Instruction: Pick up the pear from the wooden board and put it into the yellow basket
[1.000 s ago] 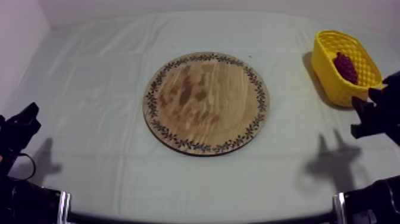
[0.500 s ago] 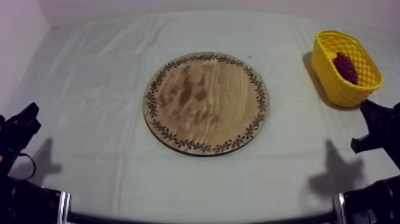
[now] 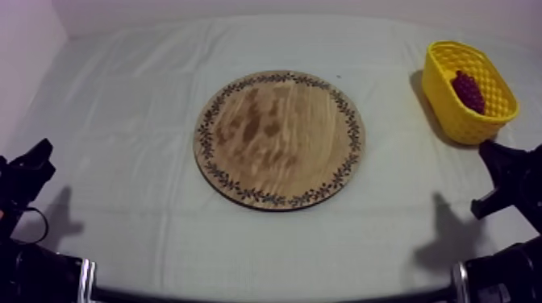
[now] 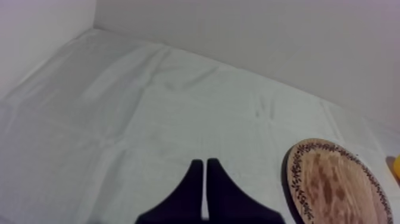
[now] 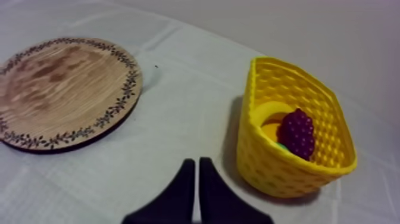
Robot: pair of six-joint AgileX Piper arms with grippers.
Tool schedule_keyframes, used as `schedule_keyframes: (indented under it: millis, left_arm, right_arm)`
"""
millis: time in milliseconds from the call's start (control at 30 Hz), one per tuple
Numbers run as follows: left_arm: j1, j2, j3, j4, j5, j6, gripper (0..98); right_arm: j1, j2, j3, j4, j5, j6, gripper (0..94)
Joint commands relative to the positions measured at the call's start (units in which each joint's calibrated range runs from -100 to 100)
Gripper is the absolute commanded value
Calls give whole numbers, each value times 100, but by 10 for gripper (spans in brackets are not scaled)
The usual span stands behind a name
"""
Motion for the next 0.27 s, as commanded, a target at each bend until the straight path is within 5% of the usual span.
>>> schedule_keyframes:
  millis: [0,233]
  left_arm:
    - [2,0,0,-2,-1,-1,1]
    - [2,0,0,-2,-1,-1,1]
  right_arm:
    - [-88,-4,-5,3,35,-3,4]
    - [-203,-4,-7,46,80,31,4]
